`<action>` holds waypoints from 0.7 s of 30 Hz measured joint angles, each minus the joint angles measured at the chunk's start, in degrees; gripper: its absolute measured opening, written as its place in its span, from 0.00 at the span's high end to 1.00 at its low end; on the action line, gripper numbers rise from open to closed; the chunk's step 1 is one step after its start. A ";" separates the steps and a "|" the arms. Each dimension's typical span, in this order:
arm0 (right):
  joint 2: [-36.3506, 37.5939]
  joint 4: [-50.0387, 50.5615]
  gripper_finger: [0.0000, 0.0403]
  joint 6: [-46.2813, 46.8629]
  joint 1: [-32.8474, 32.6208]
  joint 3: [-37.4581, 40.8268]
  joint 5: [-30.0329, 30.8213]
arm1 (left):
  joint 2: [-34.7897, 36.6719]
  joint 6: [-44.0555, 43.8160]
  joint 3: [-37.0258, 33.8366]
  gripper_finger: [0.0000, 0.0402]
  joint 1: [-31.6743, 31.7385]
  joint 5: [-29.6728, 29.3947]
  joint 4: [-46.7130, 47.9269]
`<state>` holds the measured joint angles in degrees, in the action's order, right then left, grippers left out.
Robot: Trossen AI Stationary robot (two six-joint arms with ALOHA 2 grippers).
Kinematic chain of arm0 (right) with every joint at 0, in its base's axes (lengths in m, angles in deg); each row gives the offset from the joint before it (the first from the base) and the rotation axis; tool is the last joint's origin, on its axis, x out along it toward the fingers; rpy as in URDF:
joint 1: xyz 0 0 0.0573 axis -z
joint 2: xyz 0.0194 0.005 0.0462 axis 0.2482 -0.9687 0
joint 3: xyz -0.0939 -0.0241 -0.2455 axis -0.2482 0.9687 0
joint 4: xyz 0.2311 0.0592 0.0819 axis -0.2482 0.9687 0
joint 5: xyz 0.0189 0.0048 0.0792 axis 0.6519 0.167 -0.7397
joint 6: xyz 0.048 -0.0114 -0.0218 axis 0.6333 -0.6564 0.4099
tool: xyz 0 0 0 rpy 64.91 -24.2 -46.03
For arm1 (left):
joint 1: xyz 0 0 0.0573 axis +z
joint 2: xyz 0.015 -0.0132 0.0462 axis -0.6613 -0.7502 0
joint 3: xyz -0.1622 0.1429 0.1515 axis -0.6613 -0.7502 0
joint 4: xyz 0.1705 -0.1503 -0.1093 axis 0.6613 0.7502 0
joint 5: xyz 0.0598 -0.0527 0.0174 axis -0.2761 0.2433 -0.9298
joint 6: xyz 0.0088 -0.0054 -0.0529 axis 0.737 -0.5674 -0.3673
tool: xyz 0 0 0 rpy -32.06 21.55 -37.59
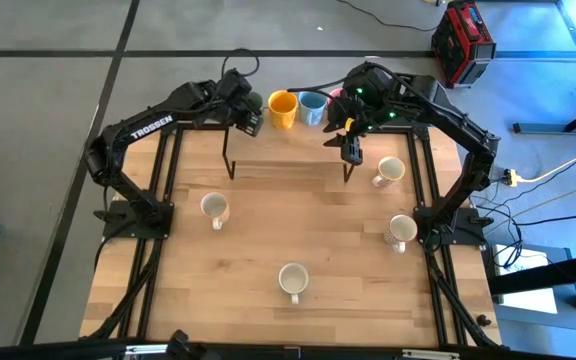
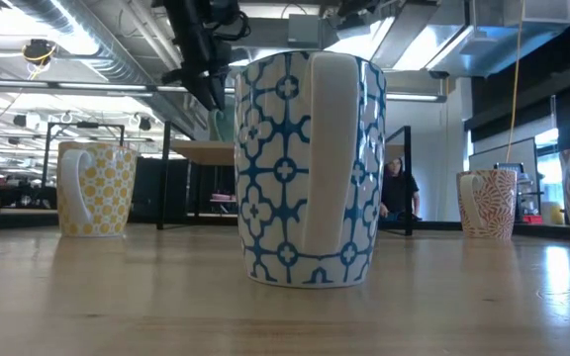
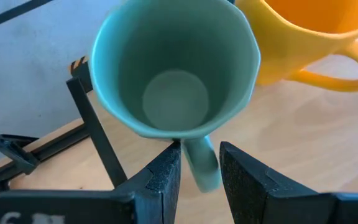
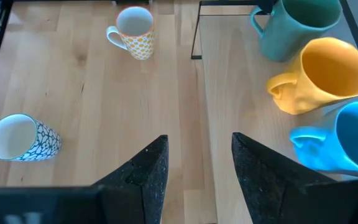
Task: Place coffee mugs
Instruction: Put the green mug on the shelf, then put the red patterned mug on the shelf
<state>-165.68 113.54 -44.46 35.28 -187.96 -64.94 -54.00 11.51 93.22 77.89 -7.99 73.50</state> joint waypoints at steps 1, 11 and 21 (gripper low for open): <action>0.00 0.00 0.58 -0.02 0.00 0.00 0.00 | 0.00 0.01 0.00 0.74 0.04 -0.03 -0.25; 0.00 0.00 0.58 -0.12 0.13 0.00 0.00 | 0.00 0.87 0.00 0.74 0.37 0.55 -2.48; -0.02 -0.02 0.58 -0.15 0.13 0.00 0.01 | 6.83 5.03 0.20 0.74 -2.64 1.96 -2.31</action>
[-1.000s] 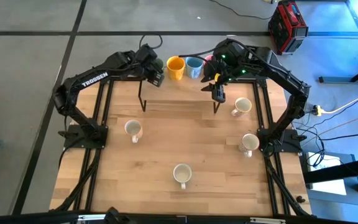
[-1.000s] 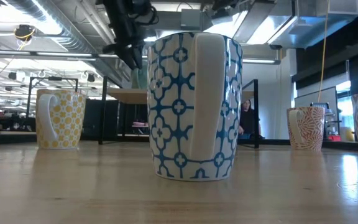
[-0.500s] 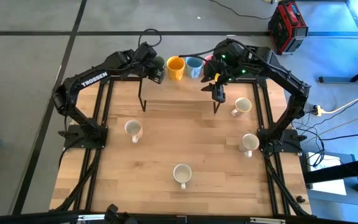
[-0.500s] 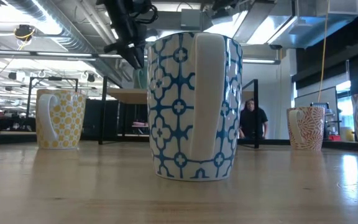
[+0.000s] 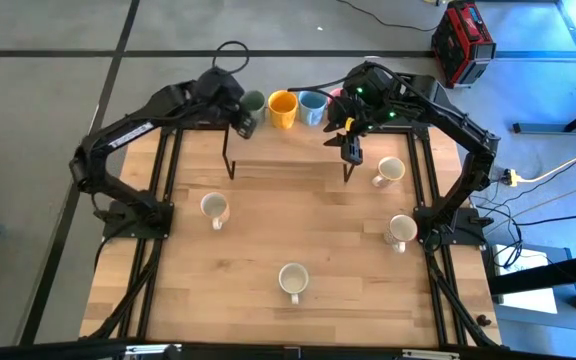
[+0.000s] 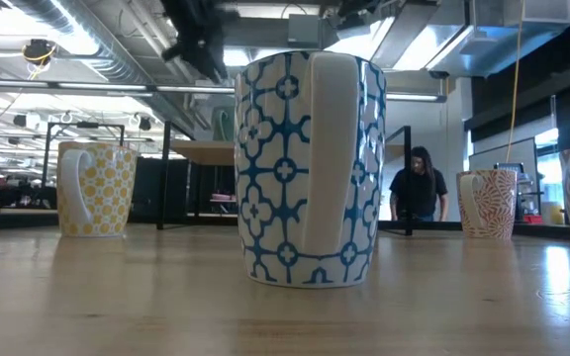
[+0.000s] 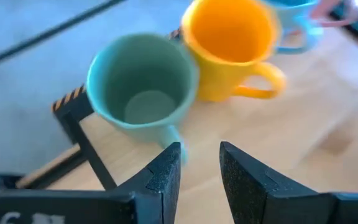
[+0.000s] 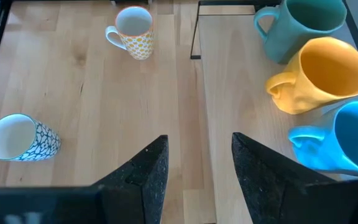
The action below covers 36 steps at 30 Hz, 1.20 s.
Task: Place coffee mugs
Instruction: Put the red patterned mug on the shelf
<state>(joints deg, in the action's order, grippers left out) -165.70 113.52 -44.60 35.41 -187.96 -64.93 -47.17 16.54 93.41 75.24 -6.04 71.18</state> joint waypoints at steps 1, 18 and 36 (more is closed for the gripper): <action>0.00 0.01 0.58 0.00 0.00 0.00 -0.01 | 1.08 1.25 0.02 0.74 -0.68 0.11 0.02; -0.02 -6.66 0.58 2.17 -4.21 0.00 -2.53 | 16.19 8.12 -12.30 0.74 -13.20 5.12 -3.27; -0.08 -12.14 0.58 16.43 -19.74 3.53 11.53 | 29.14 9.94 -28.33 0.74 -21.73 12.01 -10.97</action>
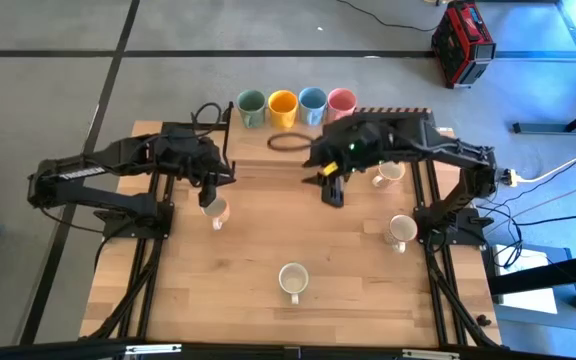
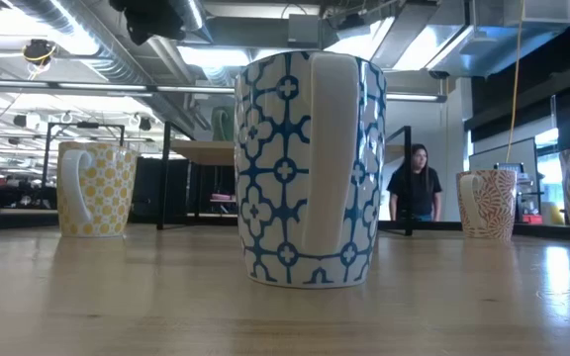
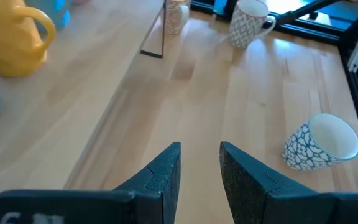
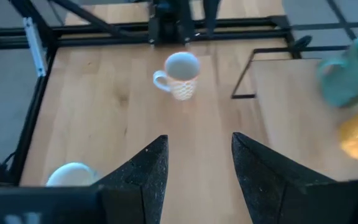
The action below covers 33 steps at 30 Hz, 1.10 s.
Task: Place coffee mugs
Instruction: Put the red patterned mug on the shelf
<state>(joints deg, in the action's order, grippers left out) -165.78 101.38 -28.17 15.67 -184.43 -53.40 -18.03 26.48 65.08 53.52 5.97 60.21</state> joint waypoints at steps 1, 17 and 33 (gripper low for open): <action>0.04 -0.12 0.58 0.38 -0.86 0.83 0.58 | 0.23 -0.27 -0.52 0.74 -0.14 -0.05 -0.10; 15.28 -9.58 0.58 14.83 -5.04 29.46 7.35 | 0.18 -4.22 -7.01 0.74 -3.17 0.61 0.00; 28.97 1.01 0.58 39.35 -1.75 47.38 20.32 | 0.20 -4.62 -7.06 0.74 -3.17 -1.62 -0.02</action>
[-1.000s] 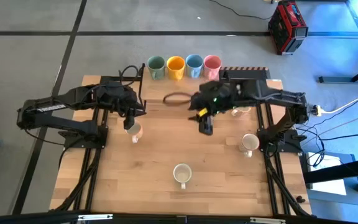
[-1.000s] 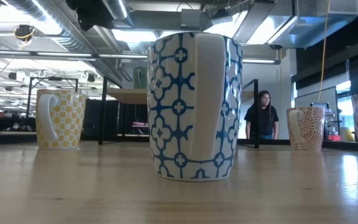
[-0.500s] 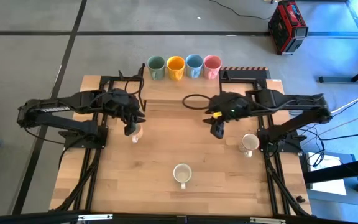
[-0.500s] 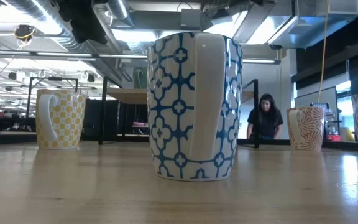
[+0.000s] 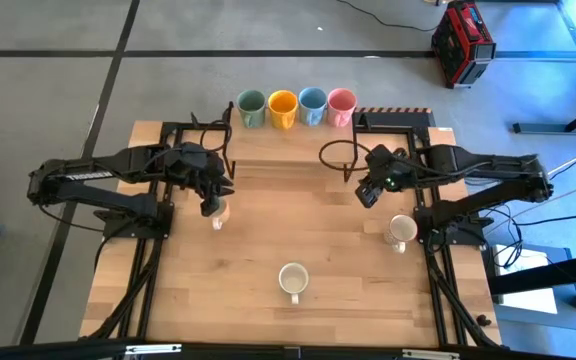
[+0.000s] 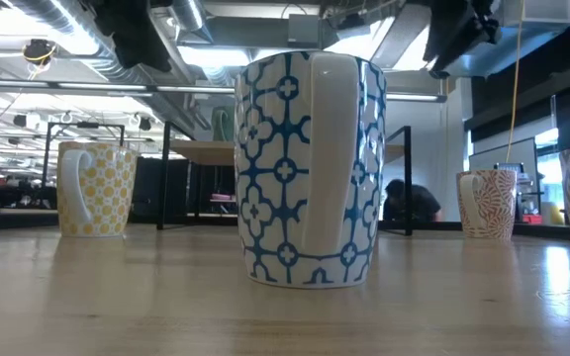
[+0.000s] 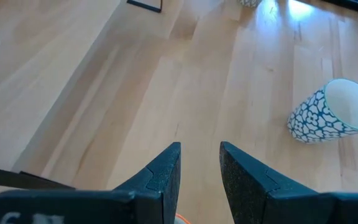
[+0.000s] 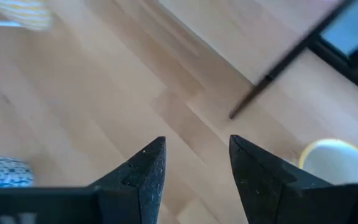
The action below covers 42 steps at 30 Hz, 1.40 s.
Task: Place coffee mugs
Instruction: Put the red patterned mug on the shelf
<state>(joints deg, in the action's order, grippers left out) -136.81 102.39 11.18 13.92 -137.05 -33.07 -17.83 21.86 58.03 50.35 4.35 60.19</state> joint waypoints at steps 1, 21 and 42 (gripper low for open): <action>-0.04 1.02 0.58 0.08 1.02 0.02 -0.64 | 0.00 -0.02 0.00 0.74 0.00 -0.04 0.02; -0.52 7.41 0.37 -12.01 28.09 11.36 -11.87 | 0.00 -0.35 0.00 0.74 0.00 -0.11 0.02; -3.75 -1.80 0.58 -36.03 30.49 23.74 -11.03 | 0.00 -0.46 0.00 0.74 0.02 -1.64 0.02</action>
<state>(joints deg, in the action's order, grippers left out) -140.55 100.59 -24.85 44.41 -113.31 -44.10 -17.83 21.41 58.03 50.37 2.72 60.21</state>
